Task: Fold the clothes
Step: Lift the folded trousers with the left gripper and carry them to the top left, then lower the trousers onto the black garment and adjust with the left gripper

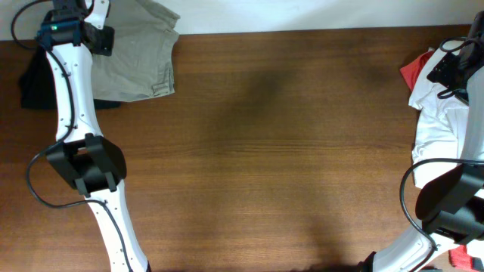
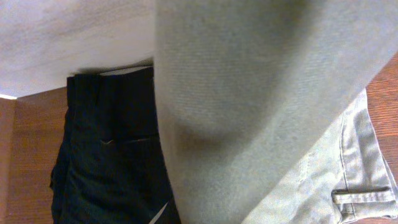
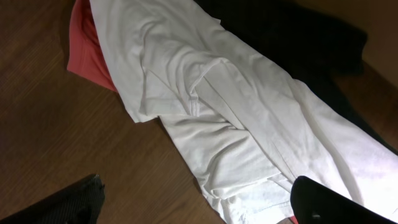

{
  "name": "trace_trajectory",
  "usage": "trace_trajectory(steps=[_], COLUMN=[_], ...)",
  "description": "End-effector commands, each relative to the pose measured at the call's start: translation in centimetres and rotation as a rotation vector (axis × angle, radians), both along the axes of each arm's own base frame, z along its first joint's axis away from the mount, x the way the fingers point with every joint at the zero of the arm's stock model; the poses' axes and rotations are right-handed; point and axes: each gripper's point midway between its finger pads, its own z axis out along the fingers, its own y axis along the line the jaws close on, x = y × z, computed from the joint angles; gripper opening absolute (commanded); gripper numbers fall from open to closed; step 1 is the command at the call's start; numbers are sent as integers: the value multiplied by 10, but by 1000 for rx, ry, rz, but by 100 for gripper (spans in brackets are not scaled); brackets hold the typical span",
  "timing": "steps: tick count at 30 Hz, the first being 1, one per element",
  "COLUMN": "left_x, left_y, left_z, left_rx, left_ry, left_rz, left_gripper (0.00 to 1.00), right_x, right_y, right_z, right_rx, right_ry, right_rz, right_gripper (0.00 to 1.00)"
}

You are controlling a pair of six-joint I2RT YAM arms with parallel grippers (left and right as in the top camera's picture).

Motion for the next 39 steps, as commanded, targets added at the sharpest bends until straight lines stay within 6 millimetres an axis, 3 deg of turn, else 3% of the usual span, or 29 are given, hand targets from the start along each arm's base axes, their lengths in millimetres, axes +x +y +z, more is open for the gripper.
trace_trajectory(steps=[1, 8, 13, 18, 23, 31, 35, 39], left_x=[3, -6, -9, -17, -21, -28, -21, -11], left_y=[9, 10, 9, 10, 21, 67, 82, 98], left_z=[11, 67, 69, 95, 90, 88, 73, 72], left_rx=[10, 21, 20, 28, 25, 33, 39, 55], left_ry=[-34, -134, -129, -173, -154, -174, -182, -236], left_rz=[18, 31, 30, 35, 58, 161, 182, 198], left_gripper=[1, 1, 1, 1, 1, 1, 1, 1], right_x=[-1, -1, -1, -1, -1, -1, -1, -1], right_y=[-3, -3, -3, -3, -3, -3, -3, -3], right_z=[13, 13, 13, 13, 13, 13, 13, 13], right_rx=[-22, -22, -22, -22, -22, -22, -22, -22], right_ry=[-25, -25, -25, -25, -25, -25, -25, -25], right_rz=[-14, -14, -14, -14, -14, -14, -14, -14], right_gripper=[99, 99, 99, 99, 99, 98, 99, 98])
